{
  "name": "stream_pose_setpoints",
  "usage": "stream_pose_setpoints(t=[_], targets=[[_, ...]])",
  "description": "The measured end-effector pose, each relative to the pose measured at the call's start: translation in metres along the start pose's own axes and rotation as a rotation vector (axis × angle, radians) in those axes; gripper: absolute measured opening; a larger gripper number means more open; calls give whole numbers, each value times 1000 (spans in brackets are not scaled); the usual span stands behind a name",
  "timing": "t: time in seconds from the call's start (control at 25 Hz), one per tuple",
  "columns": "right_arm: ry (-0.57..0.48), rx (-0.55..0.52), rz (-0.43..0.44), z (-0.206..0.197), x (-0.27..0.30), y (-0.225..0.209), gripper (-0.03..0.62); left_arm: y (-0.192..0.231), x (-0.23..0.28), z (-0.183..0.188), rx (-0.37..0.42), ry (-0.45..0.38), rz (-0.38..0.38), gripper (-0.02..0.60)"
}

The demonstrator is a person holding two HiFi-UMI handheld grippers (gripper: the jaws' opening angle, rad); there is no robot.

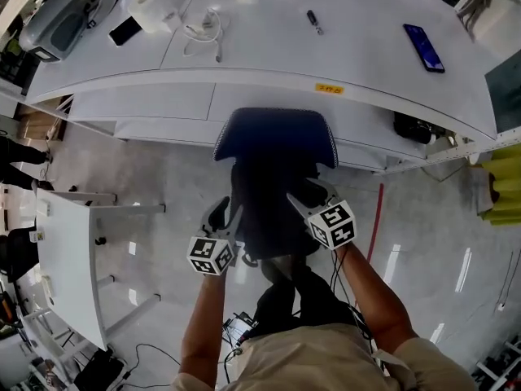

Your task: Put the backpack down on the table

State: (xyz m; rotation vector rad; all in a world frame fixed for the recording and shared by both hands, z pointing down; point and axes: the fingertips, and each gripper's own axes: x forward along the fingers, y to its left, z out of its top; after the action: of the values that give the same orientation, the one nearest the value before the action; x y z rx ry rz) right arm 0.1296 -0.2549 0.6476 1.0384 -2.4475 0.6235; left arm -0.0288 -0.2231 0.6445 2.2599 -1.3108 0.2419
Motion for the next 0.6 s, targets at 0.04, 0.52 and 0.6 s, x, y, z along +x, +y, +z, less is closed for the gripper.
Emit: stream_pose_setpoints(t=[0.04,0.52,0.6], targets=[[7,10,3,-7,8,-5,199,5,6,-9,-13,15,9,171],[114,164,7,-103,78,-46,241,43,66,-111,-131,140,77,305],[136,189,-4,-118,85,-48,245,47,69,-123,-161,149,82,311]])
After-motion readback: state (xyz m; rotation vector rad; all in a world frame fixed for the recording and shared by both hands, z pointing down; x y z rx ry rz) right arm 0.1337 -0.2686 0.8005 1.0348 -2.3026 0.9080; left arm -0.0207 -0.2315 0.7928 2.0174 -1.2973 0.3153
